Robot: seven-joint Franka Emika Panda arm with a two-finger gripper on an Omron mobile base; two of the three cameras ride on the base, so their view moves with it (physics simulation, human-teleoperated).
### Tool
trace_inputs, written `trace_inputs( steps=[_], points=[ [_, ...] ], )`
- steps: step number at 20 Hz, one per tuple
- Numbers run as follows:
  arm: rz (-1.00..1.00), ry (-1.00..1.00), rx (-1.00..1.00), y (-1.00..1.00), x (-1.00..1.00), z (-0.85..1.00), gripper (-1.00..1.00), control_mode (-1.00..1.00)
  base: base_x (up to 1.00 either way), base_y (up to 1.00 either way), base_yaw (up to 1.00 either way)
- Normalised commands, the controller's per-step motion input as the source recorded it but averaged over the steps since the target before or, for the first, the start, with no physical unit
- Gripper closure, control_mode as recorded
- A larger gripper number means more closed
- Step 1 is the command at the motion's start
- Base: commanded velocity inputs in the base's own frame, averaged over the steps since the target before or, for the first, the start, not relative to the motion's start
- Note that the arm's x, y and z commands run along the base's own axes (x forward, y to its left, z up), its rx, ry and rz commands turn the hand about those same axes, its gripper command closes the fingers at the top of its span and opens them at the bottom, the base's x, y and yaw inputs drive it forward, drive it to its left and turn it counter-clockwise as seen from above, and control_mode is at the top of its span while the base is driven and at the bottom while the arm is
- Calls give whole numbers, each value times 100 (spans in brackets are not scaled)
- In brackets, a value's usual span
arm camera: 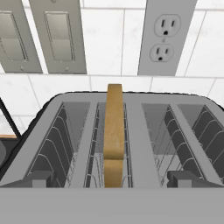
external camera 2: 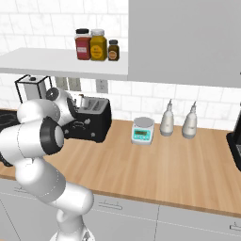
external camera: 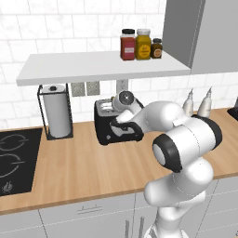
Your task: Start the toaster. Once the lever pops up, take the bread to the plate on the dining counter.
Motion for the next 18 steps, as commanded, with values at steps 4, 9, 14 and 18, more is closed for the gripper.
trace_inputs(
  steps=[4, 9, 14, 18],
  points=[
    [0, 0, 0, 0, 0, 0, -100, -100, 0, 0, 0],
    [0, 0, 0, 0, 0, 0, -100, -100, 0, 0, 0],
    [0, 0, 0, 0, 0, 0, -100, -100, 0, 0, 0],
    [0, 0, 0, 0, 0, 0, -100, -100, 0, 0, 0]
  ],
)
